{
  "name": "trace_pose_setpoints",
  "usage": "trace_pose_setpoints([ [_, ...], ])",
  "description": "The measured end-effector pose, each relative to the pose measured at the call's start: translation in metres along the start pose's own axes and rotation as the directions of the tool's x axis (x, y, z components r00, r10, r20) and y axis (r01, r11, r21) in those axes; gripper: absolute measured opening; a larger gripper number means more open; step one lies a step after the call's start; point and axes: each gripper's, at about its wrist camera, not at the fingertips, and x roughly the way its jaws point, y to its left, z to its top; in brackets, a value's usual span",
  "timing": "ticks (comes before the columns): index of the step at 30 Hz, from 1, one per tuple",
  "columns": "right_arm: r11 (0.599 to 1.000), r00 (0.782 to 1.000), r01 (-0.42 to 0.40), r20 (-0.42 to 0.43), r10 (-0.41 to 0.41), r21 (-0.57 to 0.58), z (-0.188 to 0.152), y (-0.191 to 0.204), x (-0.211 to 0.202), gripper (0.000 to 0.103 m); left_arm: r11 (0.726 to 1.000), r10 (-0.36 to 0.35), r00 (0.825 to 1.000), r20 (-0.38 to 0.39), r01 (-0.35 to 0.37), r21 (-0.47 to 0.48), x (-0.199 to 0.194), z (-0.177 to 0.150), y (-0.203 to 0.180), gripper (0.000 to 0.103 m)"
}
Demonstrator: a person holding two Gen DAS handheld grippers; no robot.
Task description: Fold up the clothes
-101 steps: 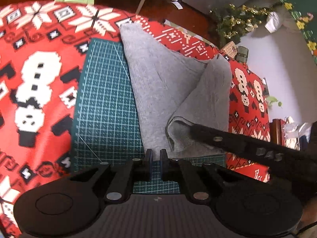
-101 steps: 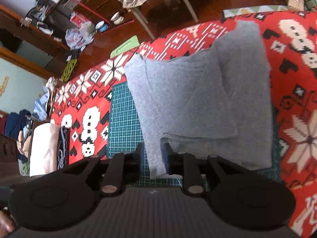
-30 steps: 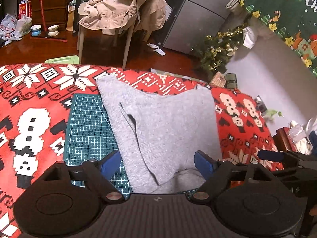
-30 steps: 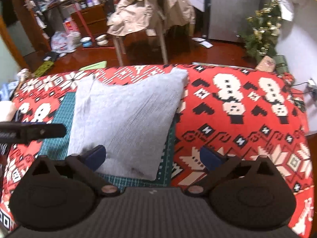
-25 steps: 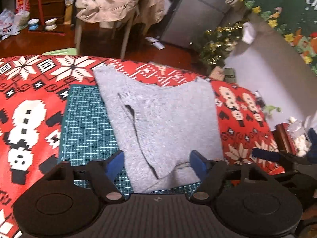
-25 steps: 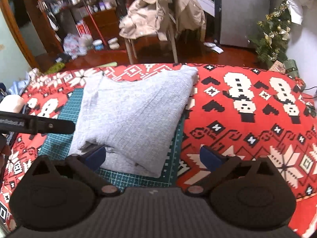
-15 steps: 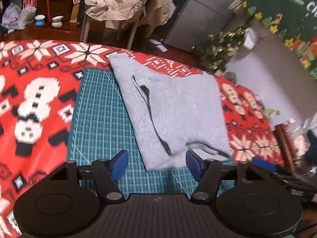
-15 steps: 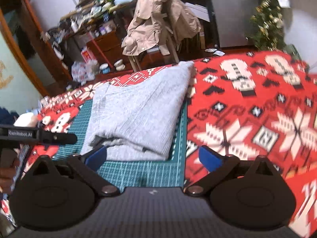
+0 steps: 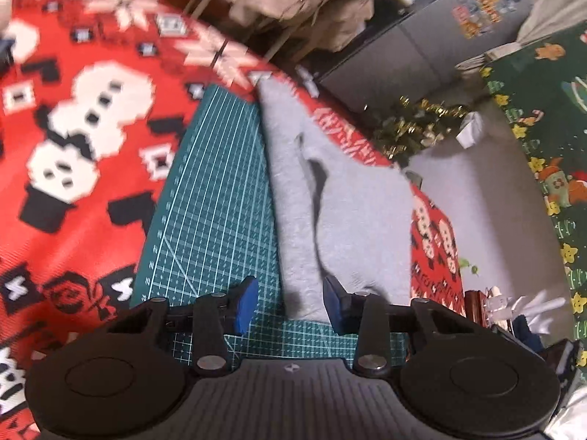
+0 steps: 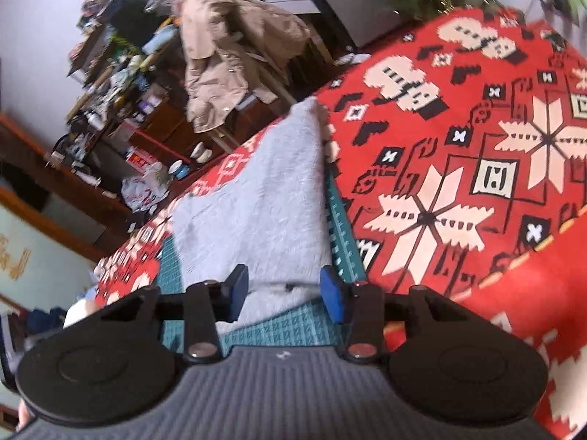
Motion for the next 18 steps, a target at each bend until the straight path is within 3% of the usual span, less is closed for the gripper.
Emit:
trace_pose_setpoints([
  [5, 0.996, 0.999, 0.024, -0.028, -0.021, 0.087, 0.001, -0.016, 0.021, 0.039, 1.0, -0.025, 1.0, -0.019, 0.025, -0.014, 0.012, -0.001, -0.001, 0.035],
  [8, 0.998, 0.999, 0.038, -0.03, -0.037, 0.054, -0.001, -0.012, 0.029, 0.032, 1.0, -0.013, 1.0, -0.028, 0.014, 0.009, 0.017, 0.0, -0.007, 0.035],
  [10, 0.998, 0.998, 0.058, -0.026, -0.058, 0.021, -0.001, -0.008, 0.034, 0.023, 0.999, 0.027, 0.999, -0.027, -0.026, 0.036, 0.018, 0.0, -0.012, 0.029],
  [11, 0.998, 0.997, 0.067, -0.026, -0.067, 0.014, -0.001, -0.007, 0.037, 0.018, 0.997, 0.055, 0.998, -0.026, -0.053, 0.051, 0.019, 0.0, -0.015, 0.01],
  [12, 0.997, 0.997, 0.075, -0.023, -0.074, 0.008, -0.002, -0.006, 0.038, 0.009, 0.994, 0.084, 0.996, -0.022, -0.083, 0.065, 0.02, -0.001, -0.017, 0.001],
  [18, 0.996, 0.996, 0.086, -0.012, -0.086, -0.018, -0.016, 0.007, 0.035, 0.006, 0.991, 0.097, 0.995, 0.032, -0.099, 0.088, 0.006, -0.012, -0.023, 0.0],
])
